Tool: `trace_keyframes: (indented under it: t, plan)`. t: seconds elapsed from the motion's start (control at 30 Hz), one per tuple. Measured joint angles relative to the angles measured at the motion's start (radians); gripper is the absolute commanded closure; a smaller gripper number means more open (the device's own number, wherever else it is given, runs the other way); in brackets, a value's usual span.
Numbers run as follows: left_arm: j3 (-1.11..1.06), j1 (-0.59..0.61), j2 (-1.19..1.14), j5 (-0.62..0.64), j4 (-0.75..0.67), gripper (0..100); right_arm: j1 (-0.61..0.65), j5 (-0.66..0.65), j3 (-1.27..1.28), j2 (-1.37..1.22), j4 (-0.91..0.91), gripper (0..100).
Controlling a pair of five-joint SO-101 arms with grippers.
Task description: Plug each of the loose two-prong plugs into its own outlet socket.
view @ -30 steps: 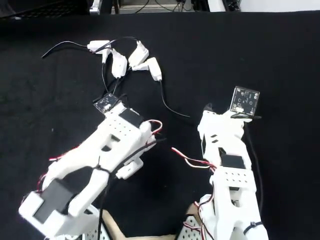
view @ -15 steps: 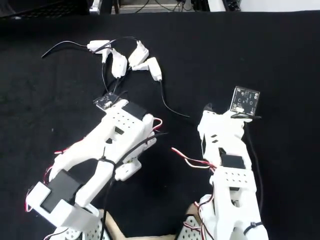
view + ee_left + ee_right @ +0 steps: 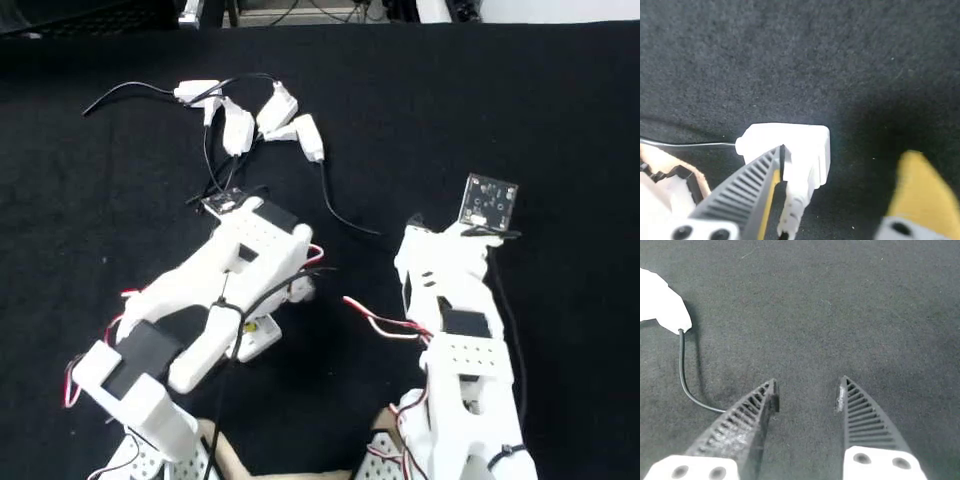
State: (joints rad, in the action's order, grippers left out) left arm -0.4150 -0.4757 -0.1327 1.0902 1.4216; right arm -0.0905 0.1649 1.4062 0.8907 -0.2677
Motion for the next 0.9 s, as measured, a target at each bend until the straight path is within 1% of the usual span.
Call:
trace_keyframes:
  t: [0.13,0.3,0.37,0.47,0.57,0.67,0.8,0.9]
  plan:
    - [0.041,0.009,-0.012,0.0,0.103,40,-0.002,0.0,0.0,0.0,0.0,79.8]
    - [0.106,0.089,-0.012,-0.003,0.181,40,0.0,0.0,0.0,0.0,0.0,79.8]
    - [0.141,0.126,-0.012,-0.02,0.216,40,-0.002,0.0,0.0,0.0,0.0,79.9]
    - [0.198,0.195,-0.012,-0.101,0.272,40,-0.002,0.0,0.0,0.0,0.0,79.9]
    - [0.23,0.299,-0.012,-0.206,0.292,40,-0.002,0.0,0.0,0.0,0.0,79.9]
    - [0.261,0.434,-0.012,-0.288,0.292,40,-0.002,0.0,0.0,0.0,0.0,79.8]
    - [0.342,0.632,-0.018,-0.321,0.292,40,0.018,-0.009,0.0,0.0,-0.003,79.7]
    - [0.373,0.787,-0.018,-0.322,0.292,40,0.097,-0.091,-0.002,0.0,-0.048,79.6]
